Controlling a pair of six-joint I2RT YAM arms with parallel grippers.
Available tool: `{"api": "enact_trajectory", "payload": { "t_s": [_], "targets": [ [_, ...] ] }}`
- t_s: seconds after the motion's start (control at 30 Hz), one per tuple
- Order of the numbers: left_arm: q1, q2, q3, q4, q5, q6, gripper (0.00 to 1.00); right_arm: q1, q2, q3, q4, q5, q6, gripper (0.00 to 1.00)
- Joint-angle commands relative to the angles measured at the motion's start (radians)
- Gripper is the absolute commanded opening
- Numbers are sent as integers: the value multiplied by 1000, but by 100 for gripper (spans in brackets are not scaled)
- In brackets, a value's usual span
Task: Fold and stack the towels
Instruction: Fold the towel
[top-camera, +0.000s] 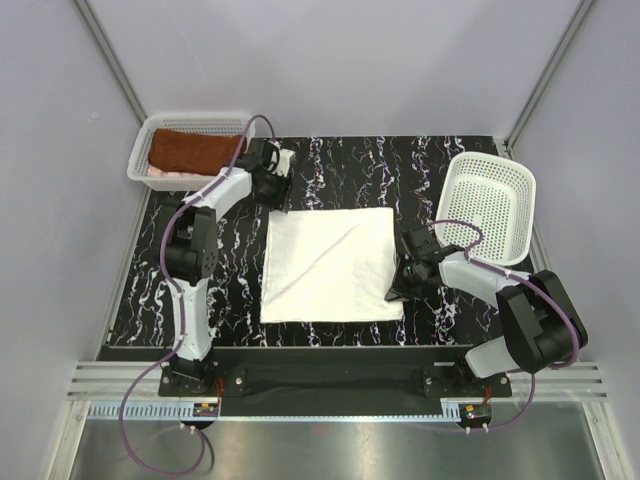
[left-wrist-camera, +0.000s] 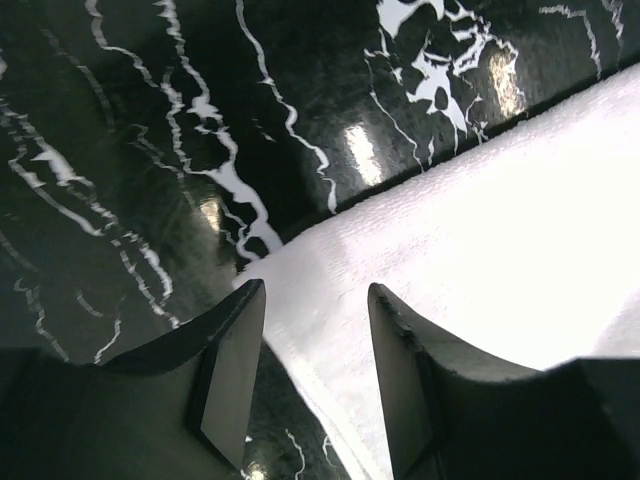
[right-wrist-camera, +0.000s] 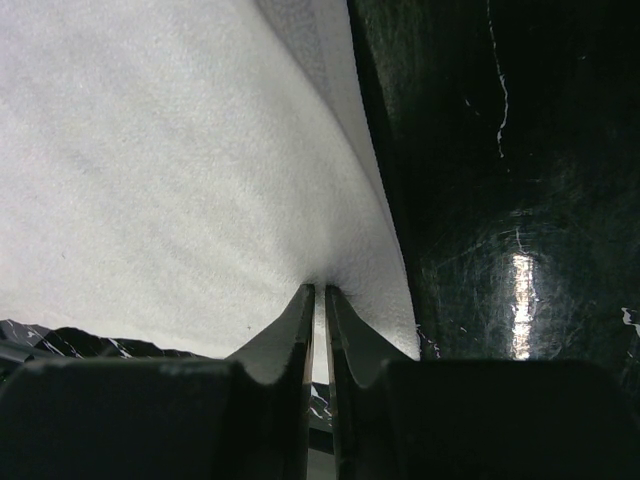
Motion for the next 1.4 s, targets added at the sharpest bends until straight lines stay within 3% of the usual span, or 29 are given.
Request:
{"api": "enact_trajectory", "payload": {
  "t_s": [0.0,0.17,0.27,0.3,0.43,0.7,0.87,1.03,1.37],
  "targets": [
    [-11,42,37,-9,-91,69,51,7,17,-28,-3,52,-26,15],
    [-17,117,81,-15,-203,62,50,7,12,-33,-19,56,-26,15],
    [-17,152,123,-37,-283,56,39,7,4,-60,-35,46,-11,14],
    [-17,162,155,-44,-304,54,29,7,1,-70,-19,30,-10,13],
    [-17,201,209,-78,-349,54,22,14,-5,-82,-25,36,18,11],
    [-18,214,220,-90,-380,51,22,16,-17,-73,-45,53,32,17],
    [-20,128,226,-106,-355,40,36,17,-25,-48,-68,75,15,18],
    [-35,15,217,-98,-263,73,41,17,-2,-45,-60,73,10,17],
    [-64,53,148,-138,-257,86,41,17,-38,-41,-78,81,4,17]
  ]
}}
